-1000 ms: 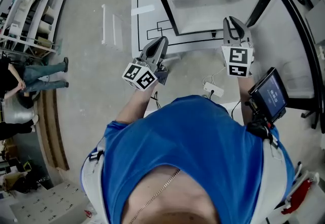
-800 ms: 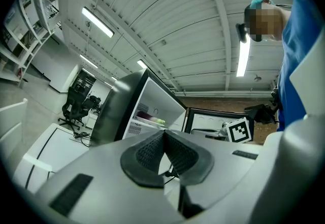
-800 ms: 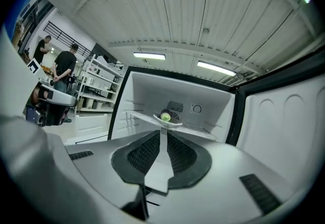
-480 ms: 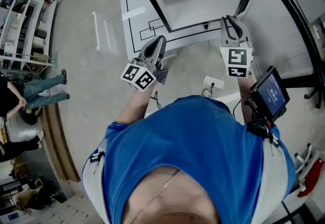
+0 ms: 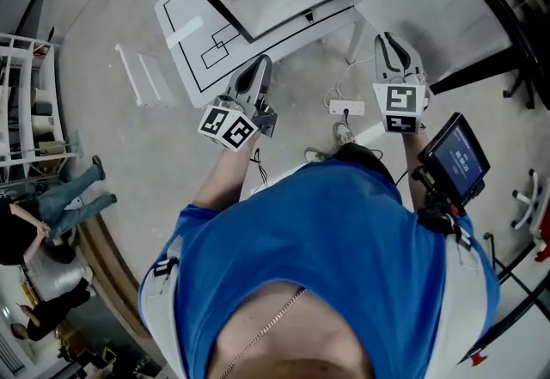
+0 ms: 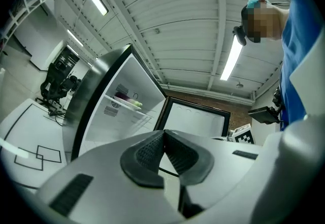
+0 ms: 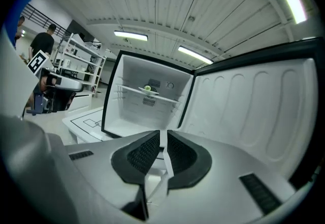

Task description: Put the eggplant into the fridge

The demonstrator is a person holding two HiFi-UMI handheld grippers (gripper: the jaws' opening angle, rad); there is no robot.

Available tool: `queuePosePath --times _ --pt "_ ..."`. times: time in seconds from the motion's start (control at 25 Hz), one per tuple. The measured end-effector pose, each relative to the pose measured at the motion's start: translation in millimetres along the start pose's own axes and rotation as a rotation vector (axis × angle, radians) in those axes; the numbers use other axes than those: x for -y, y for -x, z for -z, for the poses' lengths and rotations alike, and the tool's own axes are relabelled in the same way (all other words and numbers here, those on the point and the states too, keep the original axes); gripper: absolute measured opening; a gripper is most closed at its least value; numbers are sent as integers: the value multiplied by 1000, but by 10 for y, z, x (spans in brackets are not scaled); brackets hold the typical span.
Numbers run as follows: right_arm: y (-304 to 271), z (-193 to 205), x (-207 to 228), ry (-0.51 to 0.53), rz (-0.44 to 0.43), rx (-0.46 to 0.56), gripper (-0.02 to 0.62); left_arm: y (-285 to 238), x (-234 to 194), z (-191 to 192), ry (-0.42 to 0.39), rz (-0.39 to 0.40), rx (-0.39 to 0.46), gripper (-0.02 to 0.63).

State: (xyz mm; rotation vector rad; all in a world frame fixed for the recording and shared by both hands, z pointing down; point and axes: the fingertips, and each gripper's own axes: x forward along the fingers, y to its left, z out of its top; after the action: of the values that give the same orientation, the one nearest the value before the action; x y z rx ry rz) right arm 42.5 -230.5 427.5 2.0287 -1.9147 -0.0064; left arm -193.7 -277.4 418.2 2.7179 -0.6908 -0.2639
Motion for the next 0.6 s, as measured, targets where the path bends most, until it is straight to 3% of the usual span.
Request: queuePosePath --times 0.32,0.48,0.6 --pt "520 421 321 -36 69 -75 46 -218 409 228 8 74 -35 8" --pt "718 477 392 -84 32 -59 46 -309 652 340 0 77 -42 8" --pt "854 620 534 -48 22 -55 46 -397 863 438 -3 67 -37 8"
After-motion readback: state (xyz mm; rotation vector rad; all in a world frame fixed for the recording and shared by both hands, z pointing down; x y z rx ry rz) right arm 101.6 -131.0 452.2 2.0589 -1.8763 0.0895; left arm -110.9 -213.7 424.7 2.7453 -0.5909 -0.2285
